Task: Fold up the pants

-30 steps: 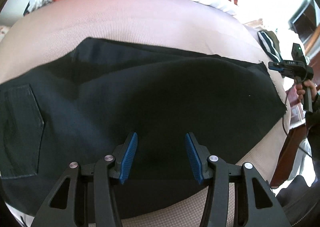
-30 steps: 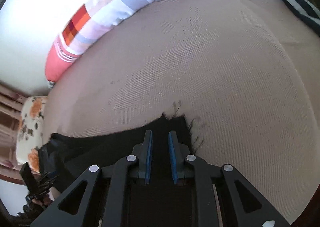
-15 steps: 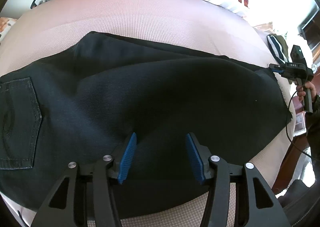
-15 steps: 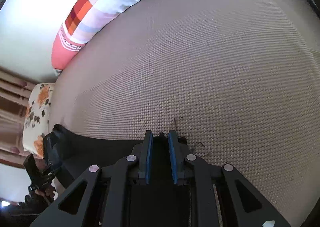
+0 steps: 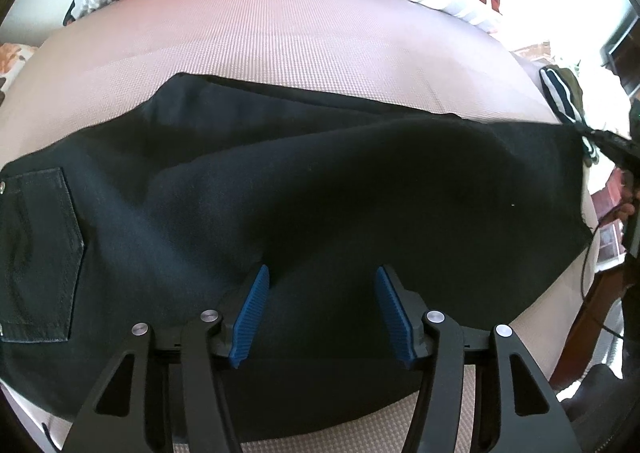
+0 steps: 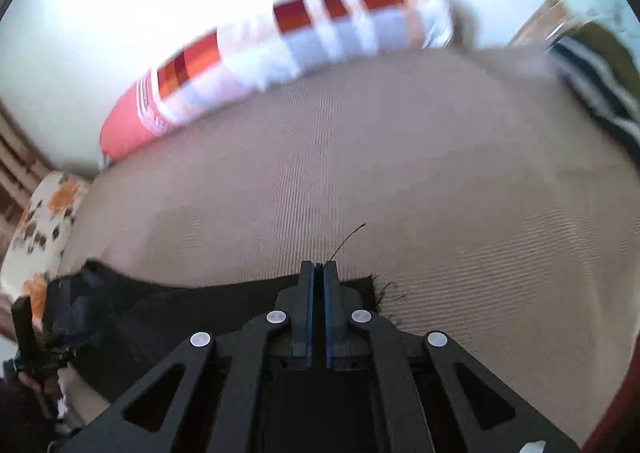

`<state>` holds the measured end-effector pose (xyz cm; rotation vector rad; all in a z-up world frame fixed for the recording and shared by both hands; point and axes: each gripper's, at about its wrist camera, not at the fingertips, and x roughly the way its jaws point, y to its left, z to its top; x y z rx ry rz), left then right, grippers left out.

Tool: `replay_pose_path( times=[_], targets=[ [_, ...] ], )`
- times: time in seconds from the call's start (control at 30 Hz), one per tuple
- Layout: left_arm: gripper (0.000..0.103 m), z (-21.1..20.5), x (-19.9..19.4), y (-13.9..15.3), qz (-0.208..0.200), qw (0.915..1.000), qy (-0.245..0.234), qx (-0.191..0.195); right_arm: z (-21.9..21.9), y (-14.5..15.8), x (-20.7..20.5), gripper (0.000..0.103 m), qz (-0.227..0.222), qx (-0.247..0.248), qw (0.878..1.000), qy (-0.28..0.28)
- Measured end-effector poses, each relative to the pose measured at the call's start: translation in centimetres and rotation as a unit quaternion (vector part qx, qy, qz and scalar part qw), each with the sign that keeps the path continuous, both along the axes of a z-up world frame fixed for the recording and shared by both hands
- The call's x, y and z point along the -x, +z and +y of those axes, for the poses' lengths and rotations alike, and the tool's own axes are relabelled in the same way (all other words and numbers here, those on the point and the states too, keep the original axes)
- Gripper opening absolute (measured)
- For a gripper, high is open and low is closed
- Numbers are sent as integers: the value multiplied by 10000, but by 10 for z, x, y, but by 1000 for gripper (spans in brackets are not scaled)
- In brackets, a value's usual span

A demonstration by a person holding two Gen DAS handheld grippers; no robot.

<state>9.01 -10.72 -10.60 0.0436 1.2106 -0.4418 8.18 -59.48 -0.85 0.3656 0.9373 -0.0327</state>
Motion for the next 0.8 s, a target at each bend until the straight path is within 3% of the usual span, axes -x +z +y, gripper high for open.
replay_pose_path(
  times=[0.13,0.37,0.57,0.6,0.8],
  targets=[
    [57,-5,-2,1,-139,9999,-37,77,3,5,2,2,-65,389,9990,-202],
    [57,-9,-7,-3,-322,9994,-95,40,-5,-53,-27,0,673,647,9943,-508],
    [57,-11,-4,-3,-481,9985,-246,-78,-15,-33,-18,8,644,407,9930,-900],
    [57,-10,-5,-3,-482,9985,-250,-72,-16,-24,-10,12,613,424,9923,-991],
    [57,-5,10,16,-816,9959,-382,22,7,3,50,14,613,487,9917,-1016]
  ],
)
